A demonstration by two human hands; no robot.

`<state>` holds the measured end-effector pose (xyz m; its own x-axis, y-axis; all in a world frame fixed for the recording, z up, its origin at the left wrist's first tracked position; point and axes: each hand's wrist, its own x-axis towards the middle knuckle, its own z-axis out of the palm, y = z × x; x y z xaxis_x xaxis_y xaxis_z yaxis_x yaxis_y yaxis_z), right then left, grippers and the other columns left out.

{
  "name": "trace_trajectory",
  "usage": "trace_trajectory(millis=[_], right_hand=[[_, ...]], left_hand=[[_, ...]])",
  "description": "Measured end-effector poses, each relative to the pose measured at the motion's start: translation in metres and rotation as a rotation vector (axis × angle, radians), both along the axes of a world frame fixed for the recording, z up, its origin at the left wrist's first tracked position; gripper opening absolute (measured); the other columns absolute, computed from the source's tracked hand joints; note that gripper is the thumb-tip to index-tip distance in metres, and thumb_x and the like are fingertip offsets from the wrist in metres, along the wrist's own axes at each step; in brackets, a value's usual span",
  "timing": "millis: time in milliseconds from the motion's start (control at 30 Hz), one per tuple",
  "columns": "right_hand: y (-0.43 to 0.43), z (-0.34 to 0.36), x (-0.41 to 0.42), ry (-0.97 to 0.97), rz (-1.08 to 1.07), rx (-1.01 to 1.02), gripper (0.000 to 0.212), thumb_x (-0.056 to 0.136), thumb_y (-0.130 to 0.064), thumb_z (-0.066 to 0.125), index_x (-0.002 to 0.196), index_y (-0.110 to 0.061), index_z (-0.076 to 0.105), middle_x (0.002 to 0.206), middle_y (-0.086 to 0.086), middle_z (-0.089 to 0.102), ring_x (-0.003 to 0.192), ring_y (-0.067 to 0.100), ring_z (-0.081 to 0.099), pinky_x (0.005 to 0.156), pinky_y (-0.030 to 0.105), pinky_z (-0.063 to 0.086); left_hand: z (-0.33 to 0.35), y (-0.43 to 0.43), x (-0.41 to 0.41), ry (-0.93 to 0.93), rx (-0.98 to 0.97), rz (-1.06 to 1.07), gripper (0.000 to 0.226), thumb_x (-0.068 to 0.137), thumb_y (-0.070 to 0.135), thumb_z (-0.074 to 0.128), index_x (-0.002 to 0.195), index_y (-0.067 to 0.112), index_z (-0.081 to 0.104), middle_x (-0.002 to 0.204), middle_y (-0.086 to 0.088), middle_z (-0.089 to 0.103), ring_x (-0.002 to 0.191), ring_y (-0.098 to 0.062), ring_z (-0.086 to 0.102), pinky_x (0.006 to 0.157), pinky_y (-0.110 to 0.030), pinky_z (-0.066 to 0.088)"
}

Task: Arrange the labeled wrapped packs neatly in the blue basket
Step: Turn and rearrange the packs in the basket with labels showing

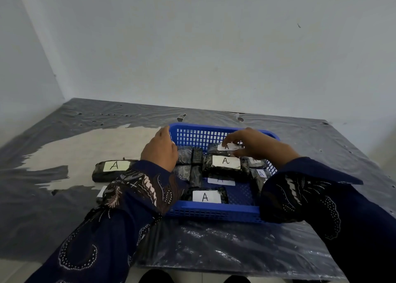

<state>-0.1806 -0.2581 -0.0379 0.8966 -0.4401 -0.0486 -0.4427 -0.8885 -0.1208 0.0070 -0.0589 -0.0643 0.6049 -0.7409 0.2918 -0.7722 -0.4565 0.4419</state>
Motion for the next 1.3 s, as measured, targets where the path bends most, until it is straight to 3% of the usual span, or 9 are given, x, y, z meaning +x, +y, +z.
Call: trace_trajectory(millis=[200,300,400,567,767,1000,1100,1300], right_hand=[[-0.005,-0.003,0.007,-0.003,0.017,0.061,0.037,0.085,-0.020,0.078,0.121,-0.027,0.071,0.118,-0.006,0.068,0.098,0.008,0.059,0.087,0.024,0.046],[-0.006,-0.005,0.010,-0.001,0.010,0.062,0.037,0.084,-0.019,0.080,0.118,-0.030,0.073,0.105,-0.007,0.067,0.093,0.010,0.060,0.086,0.028,0.051],[-0.004,-0.007,0.013,0.018,0.022,0.027,0.039,0.081,-0.017,0.082,0.117,-0.028,0.075,0.114,-0.002,0.069,0.097,0.017,0.065,0.091,0.039,0.056],[-0.001,-0.001,0.013,0.052,-0.040,0.042,0.044,0.086,-0.022,0.078,0.128,-0.026,0.067,0.124,-0.001,0.067,0.107,0.017,0.066,0.097,0.039,0.054],[0.035,0.007,0.041,-0.161,-0.004,0.086,0.024,0.095,-0.025,0.066,0.117,-0.018,0.073,0.113,0.001,0.075,0.099,0.015,0.069,0.094,0.037,0.054],[0.058,-0.010,0.088,0.166,-0.021,-0.058,0.045,0.088,-0.039,0.071,0.125,-0.015,0.069,0.122,0.010,0.068,0.113,0.031,0.061,0.096,0.045,0.053],[0.057,-0.012,0.098,0.192,-0.048,-0.088,0.045,0.084,-0.041,0.075,0.116,-0.010,0.071,0.117,0.011,0.068,0.108,0.031,0.061,0.092,0.047,0.055],[0.059,-0.012,0.102,0.235,-0.043,-0.079,0.052,0.080,-0.044,0.079,0.117,-0.010,0.070,0.119,0.012,0.065,0.112,0.033,0.059,0.094,0.045,0.053]], left_hand=[[-0.001,0.001,-0.001,-0.035,0.010,-0.003,0.045,0.098,0.017,0.043,0.141,0.008,0.035,0.136,-0.008,0.050,0.111,-0.027,0.057,0.083,-0.038,0.046],[-0.001,0.001,0.000,-0.034,0.015,0.002,0.044,0.097,0.016,0.044,0.140,0.009,0.038,0.138,-0.007,0.049,0.112,-0.027,0.057,0.083,-0.039,0.046],[-0.002,0.001,0.001,-0.040,0.013,-0.010,0.039,0.096,0.013,0.044,0.134,0.009,0.047,0.136,-0.004,0.049,0.110,-0.025,0.057,0.085,-0.039,0.046],[-0.001,0.003,0.000,-0.033,0.007,-0.013,0.035,0.093,0.007,0.046,0.126,0.007,0.056,0.133,-0.002,0.050,0.106,-0.025,0.059,0.088,-0.040,0.049],[0.002,0.001,-0.001,-0.010,-0.014,0.016,0.032,0.090,0.002,0.049,0.121,0.006,0.057,0.128,-0.006,0.053,0.108,-0.026,0.057,0.089,-0.038,0.046],[0.005,0.003,-0.002,0.031,-0.027,0.033,0.035,0.090,0.000,0.049,0.124,0.005,0.052,0.128,-0.009,0.053,0.110,-0.028,0.057,0.088,-0.037,0.045],[0.005,0.002,-0.002,0.036,-0.022,0.044,0.035,0.090,0.000,0.049,0.125,0.006,0.051,0.129,-0.009,0.052,0.110,-0.028,0.057,0.088,-0.037,0.044],[0.003,0.001,0.000,0.032,-0.023,0.046,0.034,0.090,0.002,0.050,0.124,0.008,0.051,0.126,-0.008,0.054,0.106,-0.027,0.059,0.082,-0.035,0.045]])
